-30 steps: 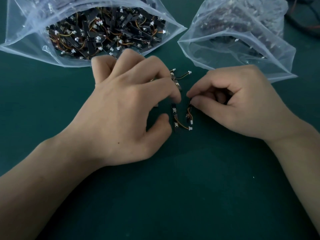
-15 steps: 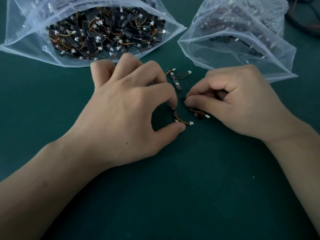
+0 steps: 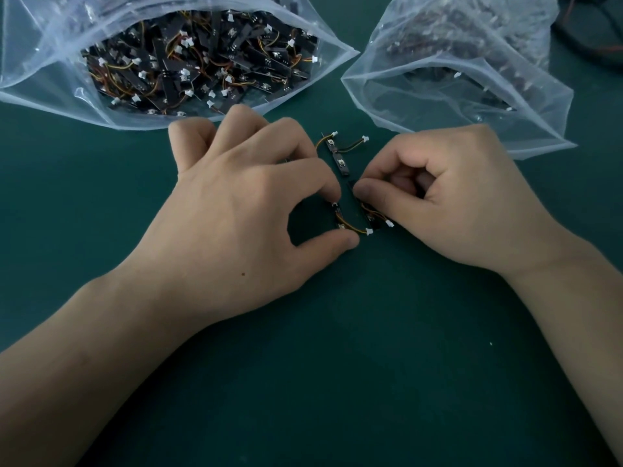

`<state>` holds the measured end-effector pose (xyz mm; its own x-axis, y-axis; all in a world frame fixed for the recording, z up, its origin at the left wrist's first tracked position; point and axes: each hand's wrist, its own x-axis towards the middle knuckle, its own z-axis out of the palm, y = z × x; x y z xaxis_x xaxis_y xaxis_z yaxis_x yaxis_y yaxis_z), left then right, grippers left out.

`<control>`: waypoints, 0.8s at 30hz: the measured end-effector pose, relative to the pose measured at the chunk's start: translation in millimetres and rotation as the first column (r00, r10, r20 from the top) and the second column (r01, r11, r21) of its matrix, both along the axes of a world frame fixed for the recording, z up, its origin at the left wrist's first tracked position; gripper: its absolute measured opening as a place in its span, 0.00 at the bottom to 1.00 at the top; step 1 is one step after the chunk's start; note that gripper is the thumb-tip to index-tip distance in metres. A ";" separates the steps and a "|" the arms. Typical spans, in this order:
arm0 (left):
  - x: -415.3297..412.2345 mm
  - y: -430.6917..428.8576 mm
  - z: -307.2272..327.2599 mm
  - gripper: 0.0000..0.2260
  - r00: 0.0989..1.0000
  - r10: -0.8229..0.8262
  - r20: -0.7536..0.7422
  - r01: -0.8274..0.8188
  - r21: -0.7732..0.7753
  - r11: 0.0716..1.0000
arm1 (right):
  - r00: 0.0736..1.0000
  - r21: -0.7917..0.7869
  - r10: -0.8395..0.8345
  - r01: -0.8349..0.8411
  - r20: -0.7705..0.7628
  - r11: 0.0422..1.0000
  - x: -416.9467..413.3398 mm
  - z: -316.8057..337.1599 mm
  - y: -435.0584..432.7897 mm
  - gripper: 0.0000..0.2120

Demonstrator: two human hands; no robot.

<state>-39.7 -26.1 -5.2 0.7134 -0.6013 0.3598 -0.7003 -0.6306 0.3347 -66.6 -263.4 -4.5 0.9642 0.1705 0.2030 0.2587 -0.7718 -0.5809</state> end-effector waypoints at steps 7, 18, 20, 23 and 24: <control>0.8 0.1 -0.5 0.17 1.000 0.005 0.016 -0.005 -0.004 1.000 | 1.000 -0.003 -0.010 0.010 0.005 1.000 0.1 -0.7 0.1 0.06; -0.3 -1.6 0.8 0.18 1.000 0.009 0.019 -0.008 -0.049 0.999 | 1.000 0.034 -0.013 0.012 0.024 0.999 -0.3 -0.5 -0.6 0.06; -1.9 -2.0 3.4 0.19 0.998 0.047 0.029 -0.044 -0.094 0.995 | 0.999 0.077 -0.034 0.031 0.036 0.997 -0.5 -0.5 -1.6 0.06; -0.8 -0.7 7.5 0.14 0.992 0.122 0.028 -0.116 -0.163 0.980 | 0.997 0.100 -0.061 0.055 0.054 0.993 -0.8 0.0 -2.3 0.06; 0.7 0.6 8.1 0.12 0.987 0.155 0.032 -0.147 -0.174 0.974 | 0.996 0.103 -0.063 0.057 0.055 0.993 -0.9 0.0 -2.1 0.06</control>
